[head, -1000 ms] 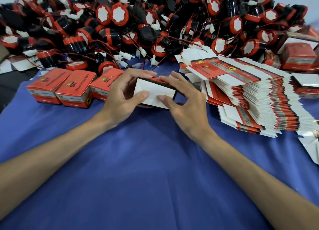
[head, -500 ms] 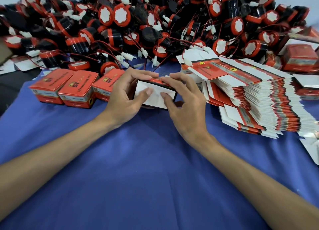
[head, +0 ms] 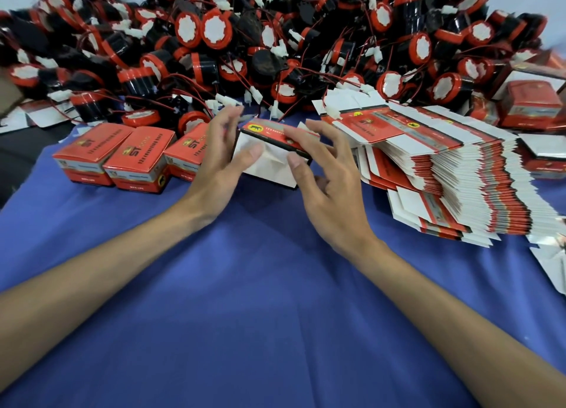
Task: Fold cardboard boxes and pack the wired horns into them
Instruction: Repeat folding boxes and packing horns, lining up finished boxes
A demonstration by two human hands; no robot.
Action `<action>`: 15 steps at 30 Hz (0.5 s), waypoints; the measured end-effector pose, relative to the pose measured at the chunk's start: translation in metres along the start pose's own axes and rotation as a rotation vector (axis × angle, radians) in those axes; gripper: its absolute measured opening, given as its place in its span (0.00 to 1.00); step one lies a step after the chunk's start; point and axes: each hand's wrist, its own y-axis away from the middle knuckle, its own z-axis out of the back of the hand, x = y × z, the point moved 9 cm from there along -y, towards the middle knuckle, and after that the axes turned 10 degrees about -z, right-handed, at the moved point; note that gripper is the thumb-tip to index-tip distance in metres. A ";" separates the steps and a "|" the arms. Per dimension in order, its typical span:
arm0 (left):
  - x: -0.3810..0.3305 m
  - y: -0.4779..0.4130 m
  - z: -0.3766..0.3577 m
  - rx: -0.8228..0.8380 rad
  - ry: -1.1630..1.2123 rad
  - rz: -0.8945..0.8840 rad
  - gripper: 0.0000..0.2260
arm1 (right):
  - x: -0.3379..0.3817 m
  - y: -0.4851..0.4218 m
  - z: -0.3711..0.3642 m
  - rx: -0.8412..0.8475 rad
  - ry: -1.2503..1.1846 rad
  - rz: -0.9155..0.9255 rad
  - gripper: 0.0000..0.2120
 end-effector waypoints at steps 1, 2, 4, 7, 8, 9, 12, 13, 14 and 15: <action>0.007 -0.001 0.004 -0.054 0.074 0.091 0.33 | 0.001 0.000 0.002 -0.019 0.001 0.002 0.14; 0.015 -0.001 0.004 -0.081 0.157 0.168 0.31 | 0.001 0.001 0.003 -0.032 -0.001 0.004 0.14; 0.022 -0.002 -0.001 -0.061 0.279 0.231 0.23 | 0.000 0.000 0.004 -0.022 -0.026 -0.014 0.15; 0.017 -0.001 -0.003 -0.003 0.197 0.161 0.17 | 0.003 0.000 -0.002 0.049 0.098 0.005 0.18; 0.013 -0.001 -0.003 0.011 0.158 0.118 0.17 | 0.004 0.001 -0.003 0.057 0.191 0.031 0.20; 0.007 -0.002 -0.004 0.027 0.135 0.073 0.18 | 0.006 0.001 -0.004 0.054 0.272 0.046 0.23; -0.010 -0.003 -0.010 0.103 0.028 -0.074 0.20 | 0.007 0.000 0.002 0.002 0.421 0.060 0.27; -0.013 -0.001 -0.013 0.123 -0.009 -0.105 0.20 | 0.010 0.000 0.005 -0.019 0.460 0.081 0.27; -0.015 0.000 -0.014 0.130 -0.023 -0.115 0.20 | 0.014 0.002 0.007 -0.046 0.504 0.118 0.26; -0.016 0.002 -0.015 0.130 -0.034 -0.121 0.20 | 0.020 0.003 0.009 -0.086 0.560 0.166 0.25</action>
